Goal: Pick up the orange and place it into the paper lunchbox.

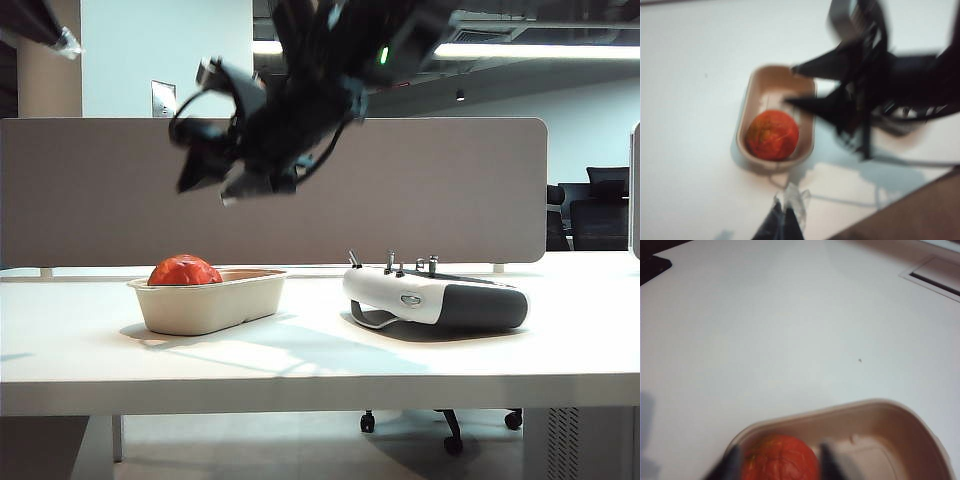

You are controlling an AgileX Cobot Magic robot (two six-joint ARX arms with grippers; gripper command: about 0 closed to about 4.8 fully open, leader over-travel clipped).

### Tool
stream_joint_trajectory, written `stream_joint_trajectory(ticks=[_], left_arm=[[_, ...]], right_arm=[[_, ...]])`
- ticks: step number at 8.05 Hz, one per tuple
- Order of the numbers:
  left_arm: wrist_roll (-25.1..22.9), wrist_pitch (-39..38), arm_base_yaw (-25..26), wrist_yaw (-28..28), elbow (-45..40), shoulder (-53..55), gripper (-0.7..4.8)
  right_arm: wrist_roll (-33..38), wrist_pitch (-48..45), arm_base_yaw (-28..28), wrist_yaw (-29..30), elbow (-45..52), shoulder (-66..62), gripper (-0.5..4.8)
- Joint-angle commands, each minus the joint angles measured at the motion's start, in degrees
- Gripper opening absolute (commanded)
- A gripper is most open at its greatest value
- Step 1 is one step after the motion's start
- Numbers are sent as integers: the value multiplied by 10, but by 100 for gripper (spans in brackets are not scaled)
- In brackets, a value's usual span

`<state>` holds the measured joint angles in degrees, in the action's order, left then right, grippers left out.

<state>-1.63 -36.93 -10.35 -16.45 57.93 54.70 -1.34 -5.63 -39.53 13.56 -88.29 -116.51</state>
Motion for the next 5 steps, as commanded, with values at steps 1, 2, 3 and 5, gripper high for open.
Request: stream_joint_trajectory(ticks=[1,2,3,5], left_arm=[[-14,-16,0,-1,3,-1,-6],[-14,-16,0,-4,3,-4,-5],[-14,-16,0,-3,3,-7,-6],[-10,-21,0,-33,4,-35,-5]], right_arm=[[-2,96,0,-9,-3,48,-5],[-5,224,0,-36,-3,104,-5],[-5,256,0,-36,-3,117,-5],[-5,416,-4,-52,-2,208,-5]])
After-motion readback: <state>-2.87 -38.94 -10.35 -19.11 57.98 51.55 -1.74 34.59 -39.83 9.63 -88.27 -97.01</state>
